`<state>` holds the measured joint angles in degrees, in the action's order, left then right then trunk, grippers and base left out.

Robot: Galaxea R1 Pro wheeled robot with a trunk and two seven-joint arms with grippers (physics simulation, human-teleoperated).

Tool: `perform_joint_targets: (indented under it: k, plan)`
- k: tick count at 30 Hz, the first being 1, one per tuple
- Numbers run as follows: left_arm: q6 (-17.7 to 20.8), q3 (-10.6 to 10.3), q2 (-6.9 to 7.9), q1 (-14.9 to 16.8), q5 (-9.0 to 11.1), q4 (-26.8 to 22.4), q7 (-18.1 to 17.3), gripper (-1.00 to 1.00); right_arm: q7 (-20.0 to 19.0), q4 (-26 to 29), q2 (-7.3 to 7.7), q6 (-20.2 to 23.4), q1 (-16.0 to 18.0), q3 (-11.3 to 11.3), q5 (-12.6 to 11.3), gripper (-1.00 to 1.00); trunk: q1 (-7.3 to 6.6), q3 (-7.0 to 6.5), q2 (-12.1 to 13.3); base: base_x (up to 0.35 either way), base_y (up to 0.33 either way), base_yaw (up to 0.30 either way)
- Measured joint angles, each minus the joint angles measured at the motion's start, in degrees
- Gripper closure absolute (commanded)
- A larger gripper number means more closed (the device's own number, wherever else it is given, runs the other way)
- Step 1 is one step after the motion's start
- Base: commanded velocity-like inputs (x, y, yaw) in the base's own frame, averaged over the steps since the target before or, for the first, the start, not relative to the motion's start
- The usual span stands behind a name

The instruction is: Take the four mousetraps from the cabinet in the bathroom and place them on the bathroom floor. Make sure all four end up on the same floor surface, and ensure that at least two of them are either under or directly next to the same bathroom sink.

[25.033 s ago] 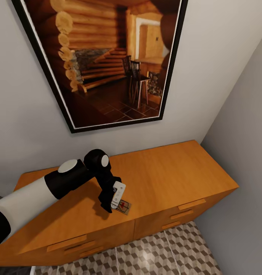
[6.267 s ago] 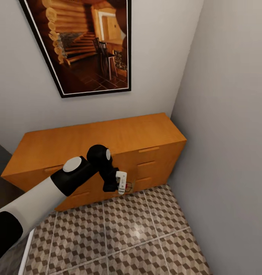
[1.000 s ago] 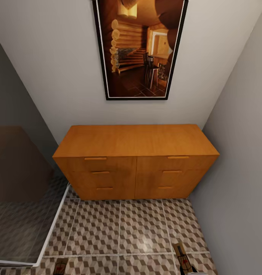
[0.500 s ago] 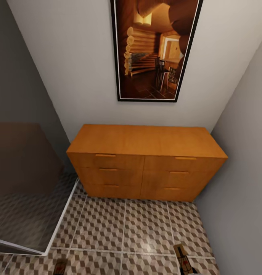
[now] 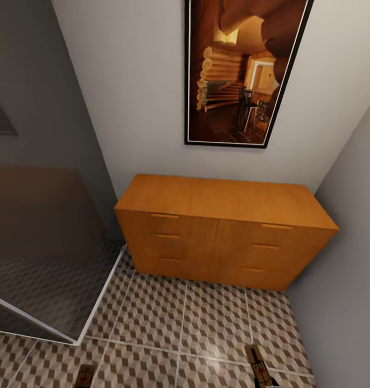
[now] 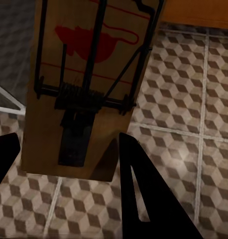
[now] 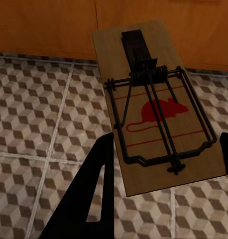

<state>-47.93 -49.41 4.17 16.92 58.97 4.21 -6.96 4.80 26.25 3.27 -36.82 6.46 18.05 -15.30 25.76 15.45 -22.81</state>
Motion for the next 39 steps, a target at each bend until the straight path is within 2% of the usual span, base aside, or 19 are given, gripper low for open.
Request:
perform_joint_targets:
  k: [39]
  plan:
    - [0.0,0.0,0.00,0.0,0.0,0.0,0.0,1.00,0.0,-0.1,0.00,0.0,0.0,0.0,0.0,1.00,0.00,-2.81,0.0,-0.089,0.000,0.216]
